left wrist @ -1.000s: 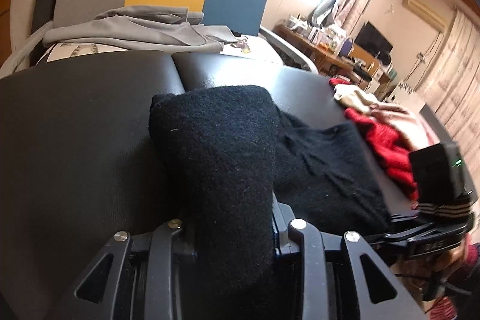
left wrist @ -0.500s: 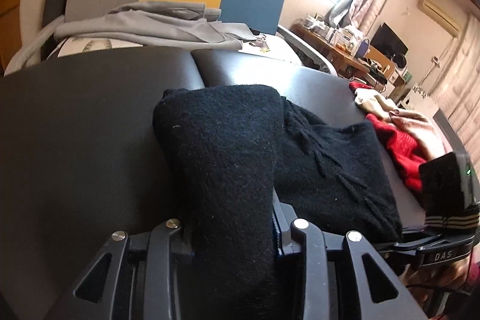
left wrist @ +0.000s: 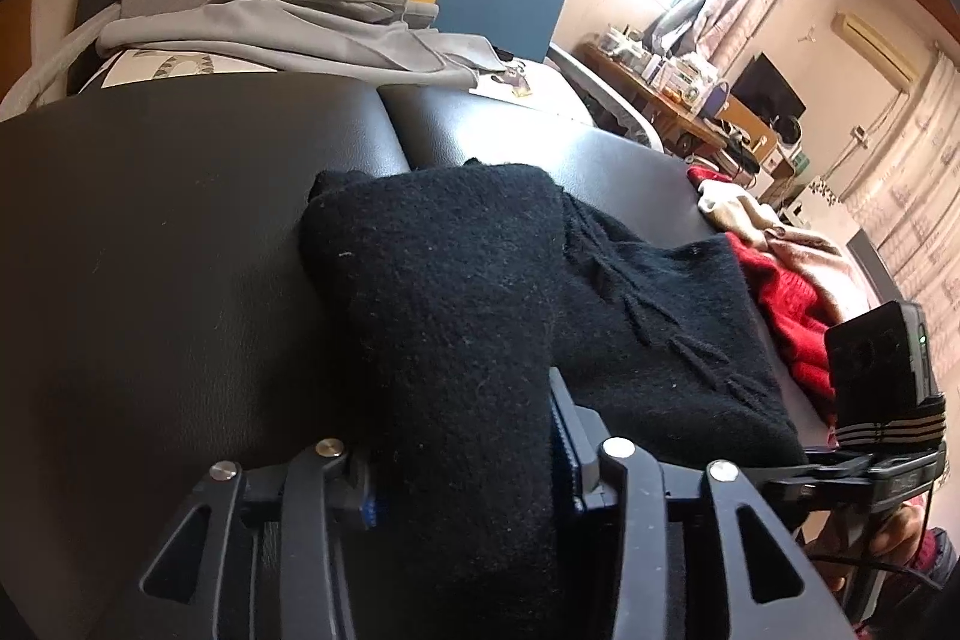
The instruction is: Fold clothes
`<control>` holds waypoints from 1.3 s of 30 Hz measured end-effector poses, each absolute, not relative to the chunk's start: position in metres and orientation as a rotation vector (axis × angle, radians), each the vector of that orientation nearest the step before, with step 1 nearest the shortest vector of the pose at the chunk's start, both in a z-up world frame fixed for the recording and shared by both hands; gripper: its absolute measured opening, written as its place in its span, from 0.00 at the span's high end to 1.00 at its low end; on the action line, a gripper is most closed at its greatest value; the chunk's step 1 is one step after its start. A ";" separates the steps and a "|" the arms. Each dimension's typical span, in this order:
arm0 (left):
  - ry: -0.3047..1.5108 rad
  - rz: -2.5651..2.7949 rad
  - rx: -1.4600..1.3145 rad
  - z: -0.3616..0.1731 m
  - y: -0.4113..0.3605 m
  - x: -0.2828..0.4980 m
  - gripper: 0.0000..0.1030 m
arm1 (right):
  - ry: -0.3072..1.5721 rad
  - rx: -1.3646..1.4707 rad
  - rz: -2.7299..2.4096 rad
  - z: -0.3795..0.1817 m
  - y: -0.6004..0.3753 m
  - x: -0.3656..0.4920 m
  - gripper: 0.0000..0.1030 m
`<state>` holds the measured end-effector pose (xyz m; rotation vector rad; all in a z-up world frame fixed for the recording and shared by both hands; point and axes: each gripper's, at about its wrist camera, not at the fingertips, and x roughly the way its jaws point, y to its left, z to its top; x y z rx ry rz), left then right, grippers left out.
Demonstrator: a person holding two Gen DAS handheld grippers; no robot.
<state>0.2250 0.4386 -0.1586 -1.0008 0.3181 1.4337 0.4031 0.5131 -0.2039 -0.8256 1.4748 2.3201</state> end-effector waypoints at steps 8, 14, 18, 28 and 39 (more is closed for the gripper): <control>0.301 1.420 -1.039 -0.163 0.437 0.220 0.45 | 1.216 -0.881 2.350 -0.183 0.522 0.417 0.14; 0.274 1.392 -1.076 -0.168 0.442 0.211 0.37 | 1.326 -0.873 2.371 -0.194 0.539 0.447 0.14; 0.268 1.380 -1.077 -0.169 0.445 0.210 0.35 | 1.311 -0.889 2.392 -0.196 0.546 0.426 0.20; 0.414 1.407 -0.956 -0.158 0.454 0.224 0.50 | 1.048 -1.034 2.370 -0.197 0.515 0.407 0.59; 0.342 1.465 -1.010 -0.163 0.442 0.216 0.40 | 1.005 -1.017 2.287 -0.191 0.507 0.404 0.55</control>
